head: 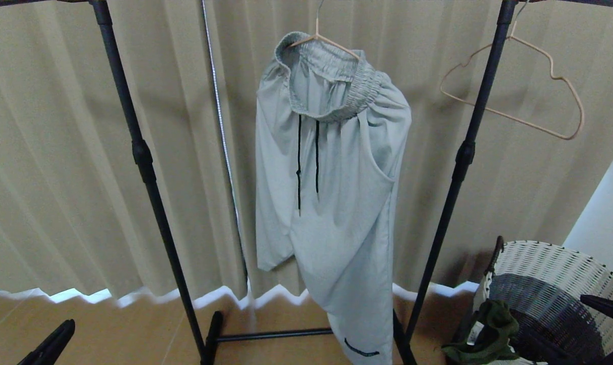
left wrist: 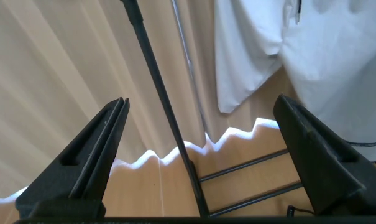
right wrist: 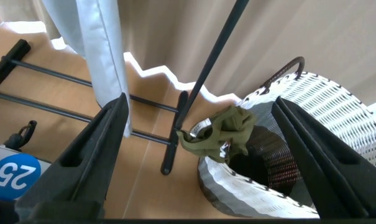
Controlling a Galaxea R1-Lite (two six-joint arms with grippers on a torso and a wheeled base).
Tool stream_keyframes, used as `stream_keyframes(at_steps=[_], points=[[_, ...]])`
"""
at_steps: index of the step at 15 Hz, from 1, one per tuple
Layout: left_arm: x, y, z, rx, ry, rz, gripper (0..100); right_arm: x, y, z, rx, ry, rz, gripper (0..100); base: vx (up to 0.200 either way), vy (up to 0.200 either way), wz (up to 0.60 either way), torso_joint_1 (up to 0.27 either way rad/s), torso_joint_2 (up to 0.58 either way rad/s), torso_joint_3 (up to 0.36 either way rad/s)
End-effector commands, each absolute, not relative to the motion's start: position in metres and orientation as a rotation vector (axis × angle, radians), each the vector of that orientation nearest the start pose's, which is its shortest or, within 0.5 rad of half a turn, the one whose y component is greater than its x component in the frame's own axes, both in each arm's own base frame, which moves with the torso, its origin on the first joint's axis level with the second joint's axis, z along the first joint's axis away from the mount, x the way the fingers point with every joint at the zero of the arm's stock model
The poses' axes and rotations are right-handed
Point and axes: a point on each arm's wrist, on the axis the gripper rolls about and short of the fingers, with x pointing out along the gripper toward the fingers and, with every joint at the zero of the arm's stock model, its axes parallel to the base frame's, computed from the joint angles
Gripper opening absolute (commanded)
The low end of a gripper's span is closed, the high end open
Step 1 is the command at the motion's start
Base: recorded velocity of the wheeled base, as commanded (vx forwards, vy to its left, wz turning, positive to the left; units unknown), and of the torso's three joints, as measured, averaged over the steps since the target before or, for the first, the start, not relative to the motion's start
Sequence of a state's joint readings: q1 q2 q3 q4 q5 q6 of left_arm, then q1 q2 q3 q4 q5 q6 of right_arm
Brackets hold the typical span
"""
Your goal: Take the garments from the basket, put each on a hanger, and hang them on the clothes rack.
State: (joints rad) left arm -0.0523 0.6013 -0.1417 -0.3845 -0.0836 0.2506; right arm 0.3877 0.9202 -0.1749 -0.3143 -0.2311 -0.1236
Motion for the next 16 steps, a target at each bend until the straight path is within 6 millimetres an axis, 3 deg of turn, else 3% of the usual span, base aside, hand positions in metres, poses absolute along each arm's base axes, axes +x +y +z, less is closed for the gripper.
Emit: stream_keyframes(at_steps=[1, 4, 13, 16], points=[[0.0449, -0.0043, 0.1524, 0.248, 0.058, -0.145, 100, 0.0858, 0.0295, 0.1328, -0.255, 0.404, 0.180, 100, 0.000, 0.000, 0.00, 0.000, 0.00, 0.000], [0.0448, -0.0043, 0.1512, 0.250, 0.064, -0.146, 100, 0.0856, 0.0294, 0.1321, -0.256, 0.409, 0.180, 100, 0.000, 0.000, 0.00, 0.000, 0.00, 0.000], [0.0445, -0.0043, 0.1494, 0.250, 0.070, -0.147, 100, 0.0853, 0.0293, 0.1316, -0.257, 0.412, 0.182, 100, 0.000, -0.200, 0.00, 0.002, 0.00, 0.003], [0.0435, -0.0044, 0.1466, 0.251, 0.074, -0.153, 100, 0.0815, 0.0278, 0.1234, -0.266, 0.436, 0.185, 100, 0.000, 0.000, 0.00, 0.000, 0.00, 0.000]])
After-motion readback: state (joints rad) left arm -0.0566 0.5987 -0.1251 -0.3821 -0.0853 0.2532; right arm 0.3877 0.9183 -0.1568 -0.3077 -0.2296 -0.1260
